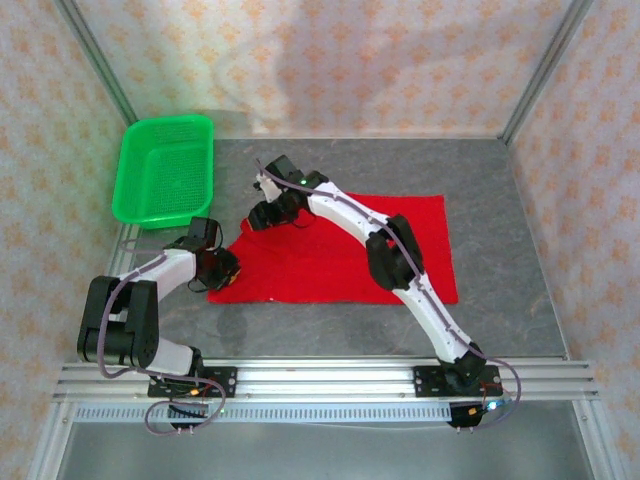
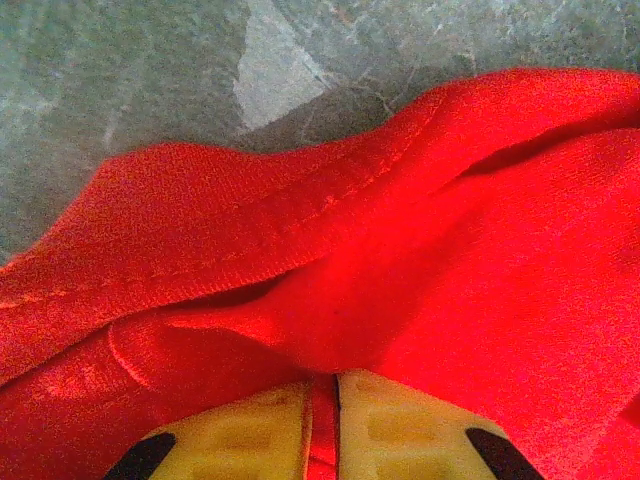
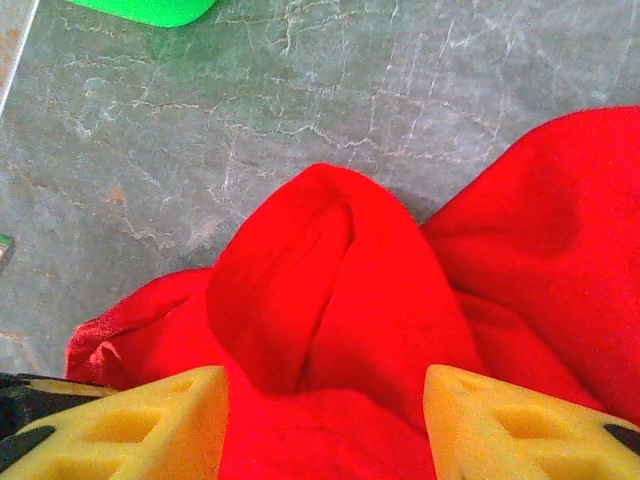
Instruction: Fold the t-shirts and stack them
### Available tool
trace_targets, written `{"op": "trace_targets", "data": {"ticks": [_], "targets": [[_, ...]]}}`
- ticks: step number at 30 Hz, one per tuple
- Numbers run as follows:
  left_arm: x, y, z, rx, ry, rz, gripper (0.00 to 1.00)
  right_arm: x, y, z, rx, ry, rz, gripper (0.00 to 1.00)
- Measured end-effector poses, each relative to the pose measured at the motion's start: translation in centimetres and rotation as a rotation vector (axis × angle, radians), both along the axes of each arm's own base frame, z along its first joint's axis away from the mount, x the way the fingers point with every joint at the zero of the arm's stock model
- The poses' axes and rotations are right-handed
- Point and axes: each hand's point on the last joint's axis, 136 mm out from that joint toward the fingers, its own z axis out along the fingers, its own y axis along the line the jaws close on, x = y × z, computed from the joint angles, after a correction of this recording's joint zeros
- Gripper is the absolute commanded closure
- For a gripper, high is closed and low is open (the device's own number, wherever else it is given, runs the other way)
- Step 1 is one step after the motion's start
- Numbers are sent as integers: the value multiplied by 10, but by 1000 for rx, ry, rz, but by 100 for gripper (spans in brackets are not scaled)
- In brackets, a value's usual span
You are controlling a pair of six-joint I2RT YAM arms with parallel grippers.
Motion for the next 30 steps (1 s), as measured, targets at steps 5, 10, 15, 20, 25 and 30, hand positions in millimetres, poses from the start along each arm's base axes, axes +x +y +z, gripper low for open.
{"op": "trace_targets", "data": {"ticks": [5, 10, 15, 20, 25, 30], "targets": [[0, 0, 0, 0, 0, -1, 86, 6, 3, 2, 11, -64, 40, 43], [0, 0, 0, 1, -2, -13, 86, 7, 14, 5, 68, -95, 89, 41], [0, -1, 0, 3, -2, -18, 86, 8, 25, 5, 130, -108, 123, 41], [-1, -1, 0, 5, -3, -25, 86, 5, 28, 2, 150, -100, 148, 42], [-1, -1, 0, 5, -3, -25, 86, 4, 29, 3, 153, -109, 165, 45], [-1, -1, -1, 2, 0, -26, 86, 2, 29, 2, 154, -119, 185, 49]]}}
